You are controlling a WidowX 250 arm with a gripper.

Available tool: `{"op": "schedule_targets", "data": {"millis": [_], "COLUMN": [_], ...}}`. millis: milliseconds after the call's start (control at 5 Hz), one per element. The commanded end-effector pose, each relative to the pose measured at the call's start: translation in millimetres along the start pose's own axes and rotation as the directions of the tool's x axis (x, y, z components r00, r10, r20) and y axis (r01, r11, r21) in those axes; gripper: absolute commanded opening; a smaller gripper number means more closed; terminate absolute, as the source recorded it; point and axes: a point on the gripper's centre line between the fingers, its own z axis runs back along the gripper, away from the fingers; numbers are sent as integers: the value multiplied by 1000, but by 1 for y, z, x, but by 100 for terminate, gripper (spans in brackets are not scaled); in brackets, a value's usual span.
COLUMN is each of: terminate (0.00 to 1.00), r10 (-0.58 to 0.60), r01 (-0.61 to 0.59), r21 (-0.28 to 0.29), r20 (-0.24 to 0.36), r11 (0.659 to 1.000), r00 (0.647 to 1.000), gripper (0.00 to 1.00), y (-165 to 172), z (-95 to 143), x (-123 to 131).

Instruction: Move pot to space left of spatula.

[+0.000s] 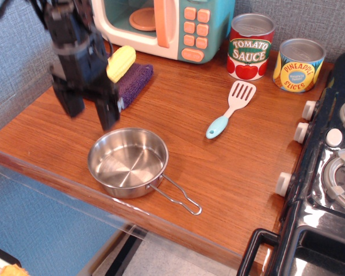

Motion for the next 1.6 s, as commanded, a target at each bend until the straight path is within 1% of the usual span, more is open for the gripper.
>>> {"op": "schedule_targets", "data": {"millis": [0,200,400,600,800,1000,1200,1400], "terminate": [0,0,0,0,0,0,0,0], "r10": [-27,-8,2,-15,29,108,152,145], "r01": [27,12,5,23,-27,-110,-151,-131], "r21": [11,48,80,89,67,37,-18,-96], "r20": [-31,-75,-88,-91,-30,49,101,160], "r11": [1000,999,997,996,997,993,988,987], "r00": [999,997,996,996,999,993,983,976], "gripper": [100,100,0,0,0,0,0,0], "y": [-19,-20,-19,-23,-30,-41,-52,-62], "z": [-9,-28,-37,-39,-34,-28,-14,12], "x": [-25,-25,-23,-23,-22,-19,-12,14]}}
